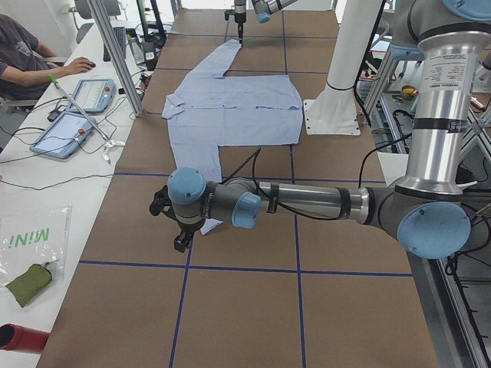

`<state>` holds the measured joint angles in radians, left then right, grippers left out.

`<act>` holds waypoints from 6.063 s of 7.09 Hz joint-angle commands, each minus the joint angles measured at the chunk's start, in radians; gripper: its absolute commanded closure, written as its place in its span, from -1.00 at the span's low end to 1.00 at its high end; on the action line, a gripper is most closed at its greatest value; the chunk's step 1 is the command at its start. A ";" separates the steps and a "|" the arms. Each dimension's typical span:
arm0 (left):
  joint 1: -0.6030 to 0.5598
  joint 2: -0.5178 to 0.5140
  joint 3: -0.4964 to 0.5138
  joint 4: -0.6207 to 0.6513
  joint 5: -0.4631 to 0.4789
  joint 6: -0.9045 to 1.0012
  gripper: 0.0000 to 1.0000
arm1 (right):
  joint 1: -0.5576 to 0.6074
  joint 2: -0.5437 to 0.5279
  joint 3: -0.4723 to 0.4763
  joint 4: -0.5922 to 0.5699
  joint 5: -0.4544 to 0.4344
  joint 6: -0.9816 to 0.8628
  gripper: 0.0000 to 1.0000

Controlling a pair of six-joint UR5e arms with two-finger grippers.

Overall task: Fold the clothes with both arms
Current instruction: 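Lower the right gripper onto the sleeve cuff nearest it and grasp, then lift the held sleeve and carry it across the shirt toward the collar, then lay the sleeve across the chest and open the right gripper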

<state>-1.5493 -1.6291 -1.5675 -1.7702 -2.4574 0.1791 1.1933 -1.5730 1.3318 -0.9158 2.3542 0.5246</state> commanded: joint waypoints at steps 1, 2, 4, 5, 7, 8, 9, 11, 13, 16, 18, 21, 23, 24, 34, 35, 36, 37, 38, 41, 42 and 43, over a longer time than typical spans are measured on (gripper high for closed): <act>0.000 0.000 0.001 0.000 0.000 -0.003 -1.00 | 0.002 -0.009 0.000 0.000 -0.004 0.000 -0.14; 0.000 0.000 0.001 0.000 0.000 -0.003 -1.00 | 0.002 -0.012 -0.002 -0.003 -0.004 0.000 -0.14; 0.000 0.000 0.000 0.000 0.000 -0.004 -1.00 | 0.002 -0.010 -0.003 -0.012 -0.006 0.003 -0.09; 0.000 0.000 0.000 0.000 0.000 -0.004 -1.00 | 0.002 -0.007 -0.003 -0.014 -0.006 0.003 -0.08; 0.000 0.000 -0.008 0.000 0.000 -0.007 -1.00 | 0.000 0.004 -0.013 -0.015 -0.006 0.003 -0.07; 0.000 0.000 -0.008 0.000 0.000 -0.007 -1.00 | 0.000 0.004 -0.016 -0.015 -0.004 0.003 -0.07; 0.000 0.000 -0.009 0.000 0.000 -0.007 -1.00 | 0.000 0.004 -0.016 -0.015 -0.004 0.003 -0.04; 0.000 0.000 -0.014 0.000 0.002 -0.007 -1.00 | 0.000 0.004 -0.016 -0.015 -0.004 0.003 0.75; 0.000 -0.002 -0.014 0.000 0.002 -0.007 -1.00 | 0.006 -0.005 -0.011 -0.006 -0.004 0.005 1.00; 0.000 0.000 -0.022 0.000 0.003 -0.007 -1.00 | 0.090 -0.025 0.149 -0.001 0.007 -0.003 1.00; 0.000 -0.002 -0.020 0.000 0.008 -0.006 -1.00 | 0.091 -0.035 0.342 -0.012 0.011 0.002 1.00; -0.005 0.003 -0.020 0.000 0.008 -0.004 -1.00 | -0.025 0.171 0.399 -0.032 0.076 0.027 1.00; -0.006 0.003 -0.019 0.000 0.009 0.000 -1.00 | -0.151 0.446 0.386 -0.243 0.051 0.141 1.00; -0.008 0.005 -0.017 0.000 0.009 0.000 -1.00 | -0.187 0.550 0.362 -0.291 0.025 0.149 1.00; -0.009 0.020 -0.017 0.000 0.009 -0.004 -1.00 | -0.471 0.904 -0.008 -0.192 -0.299 0.262 1.00; -0.009 0.020 -0.017 0.000 0.011 -0.006 -1.00 | -0.486 0.903 -0.009 -0.172 -0.299 0.264 1.00; -0.009 0.020 -0.017 0.000 0.011 -0.006 -1.00 | -0.497 0.904 -0.010 -0.169 -0.299 0.264 1.00; -0.011 0.020 -0.017 0.000 0.011 -0.006 -1.00 | -0.504 0.904 -0.010 -0.167 -0.299 0.264 1.00; -0.011 0.020 -0.017 0.000 0.011 -0.007 -1.00 | -0.509 0.903 -0.010 -0.169 -0.299 0.264 1.00; -0.011 0.018 -0.020 0.000 0.011 -0.009 -1.00 | -0.526 1.040 -0.238 -0.169 -0.328 0.262 1.00; -0.011 0.018 -0.022 0.000 0.011 -0.013 -1.00 | -0.544 1.062 -0.281 -0.169 -0.370 0.262 1.00; -0.011 0.018 -0.022 0.000 0.011 -0.016 -1.00 | -0.558 1.082 -0.304 -0.167 -0.413 0.264 -0.98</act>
<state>-1.5600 -1.6106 -1.5885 -1.7702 -2.4467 0.1664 0.6527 -0.5242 1.0759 -1.0842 1.9898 0.7872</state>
